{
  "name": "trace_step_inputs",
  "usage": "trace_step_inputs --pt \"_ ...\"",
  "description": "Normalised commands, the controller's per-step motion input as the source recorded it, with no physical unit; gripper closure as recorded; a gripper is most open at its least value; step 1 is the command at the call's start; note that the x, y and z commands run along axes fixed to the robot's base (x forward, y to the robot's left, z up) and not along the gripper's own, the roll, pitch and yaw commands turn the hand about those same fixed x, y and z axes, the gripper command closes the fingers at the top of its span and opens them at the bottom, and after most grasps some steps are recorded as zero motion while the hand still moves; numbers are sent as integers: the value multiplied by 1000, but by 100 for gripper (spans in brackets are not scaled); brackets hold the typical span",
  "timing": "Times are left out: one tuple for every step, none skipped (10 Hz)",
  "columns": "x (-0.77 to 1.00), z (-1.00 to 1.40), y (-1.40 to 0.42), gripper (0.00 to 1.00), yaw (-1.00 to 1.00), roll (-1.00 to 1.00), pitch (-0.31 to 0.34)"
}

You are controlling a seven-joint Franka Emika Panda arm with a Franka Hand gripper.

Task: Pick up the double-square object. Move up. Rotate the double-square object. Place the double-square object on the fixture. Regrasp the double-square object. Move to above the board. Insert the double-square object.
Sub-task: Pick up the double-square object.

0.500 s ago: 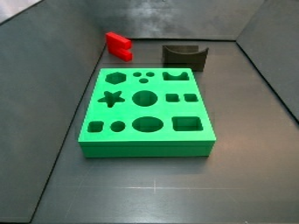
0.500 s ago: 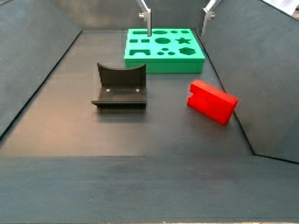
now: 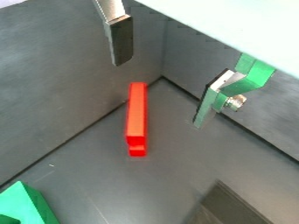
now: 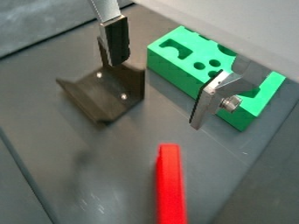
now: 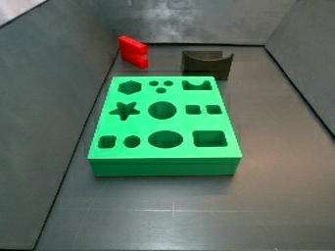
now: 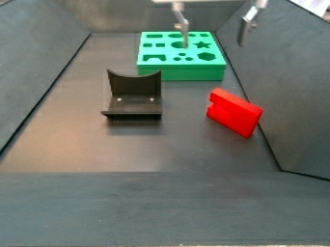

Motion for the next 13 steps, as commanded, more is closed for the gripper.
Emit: trace_step_inputs --pt "-414 -329 -6 0 791 -9 -54" --pt "-380 -414 -9 0 809 -24 -56" --pt "-243 -549 149 0 351 -224 -30" --pt "-303 -749 0 0 60 -101 -86" --pt "-114 -803 37 0 49 -120 -113" --pt "-89 -831 0 0 57 -43 -76" --pt "0 -874 43 0 223 -136 0" --pt "3 -849 43 0 291 -147 0" --pt "9 -849 46 0 309 -143 0" --pt "0 -854 17 0 326 -134 0" --pt "0 -877 23 0 309 -123 0" --pt "0 -937 20 0 277 -96 -20" --pt "0 -923 29 0 254 -73 -33"
